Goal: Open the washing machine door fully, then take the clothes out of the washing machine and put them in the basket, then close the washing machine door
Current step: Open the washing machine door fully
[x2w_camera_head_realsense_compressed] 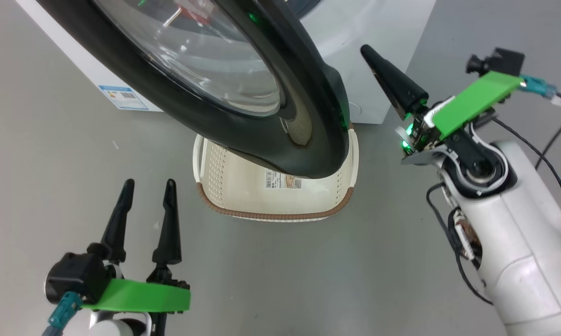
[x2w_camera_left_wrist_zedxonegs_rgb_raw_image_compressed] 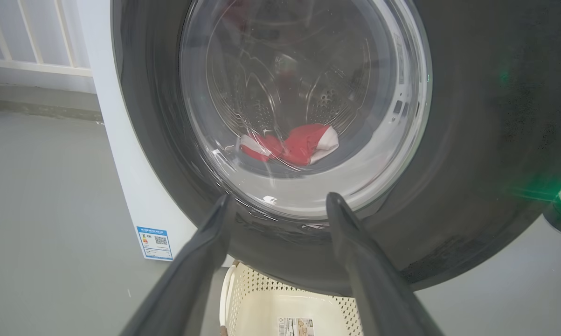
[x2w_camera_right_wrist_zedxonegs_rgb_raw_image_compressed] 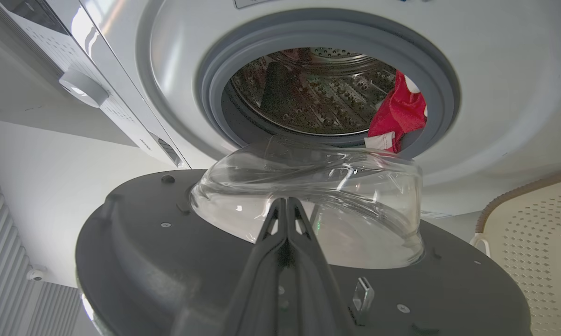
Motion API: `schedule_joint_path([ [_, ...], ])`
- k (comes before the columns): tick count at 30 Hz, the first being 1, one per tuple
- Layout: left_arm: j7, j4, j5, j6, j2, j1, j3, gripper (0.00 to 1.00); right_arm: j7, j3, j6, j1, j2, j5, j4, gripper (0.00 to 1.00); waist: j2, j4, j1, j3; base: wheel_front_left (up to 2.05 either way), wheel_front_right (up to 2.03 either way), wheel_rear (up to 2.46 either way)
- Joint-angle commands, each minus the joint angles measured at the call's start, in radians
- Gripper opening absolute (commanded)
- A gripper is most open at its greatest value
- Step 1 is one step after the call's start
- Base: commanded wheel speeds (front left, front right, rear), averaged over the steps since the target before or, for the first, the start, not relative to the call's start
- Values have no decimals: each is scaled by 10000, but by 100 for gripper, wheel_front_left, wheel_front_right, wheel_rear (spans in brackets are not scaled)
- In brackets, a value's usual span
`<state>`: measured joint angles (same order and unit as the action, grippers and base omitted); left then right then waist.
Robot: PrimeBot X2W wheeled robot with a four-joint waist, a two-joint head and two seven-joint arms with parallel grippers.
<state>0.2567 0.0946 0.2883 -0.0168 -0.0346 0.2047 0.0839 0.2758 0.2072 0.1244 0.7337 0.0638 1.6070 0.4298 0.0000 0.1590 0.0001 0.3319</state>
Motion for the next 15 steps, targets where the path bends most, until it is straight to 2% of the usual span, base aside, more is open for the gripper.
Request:
schedule_joint_path([
  [1, 51, -290, 104, 101, -156, 173, -281, 100, 571, 192, 63, 459, -91, 425, 53, 0, 0, 8, -1, 32, 0, 0, 0],
  [7, 51, -267, 127, 114, -156, 187, -243, 100, 2152, 638, 63, 1388, 219, 1365, 1169, 0, 0, 33, -1, 98, 0, 0, 0],
  [15, 51, -231, 160, 147, -156, 189, -188, 100, 2875, 1308, 63, 1841, 485, 1824, 1541, 0, 0, 116, -1, 84, 0, 0, 0],
])
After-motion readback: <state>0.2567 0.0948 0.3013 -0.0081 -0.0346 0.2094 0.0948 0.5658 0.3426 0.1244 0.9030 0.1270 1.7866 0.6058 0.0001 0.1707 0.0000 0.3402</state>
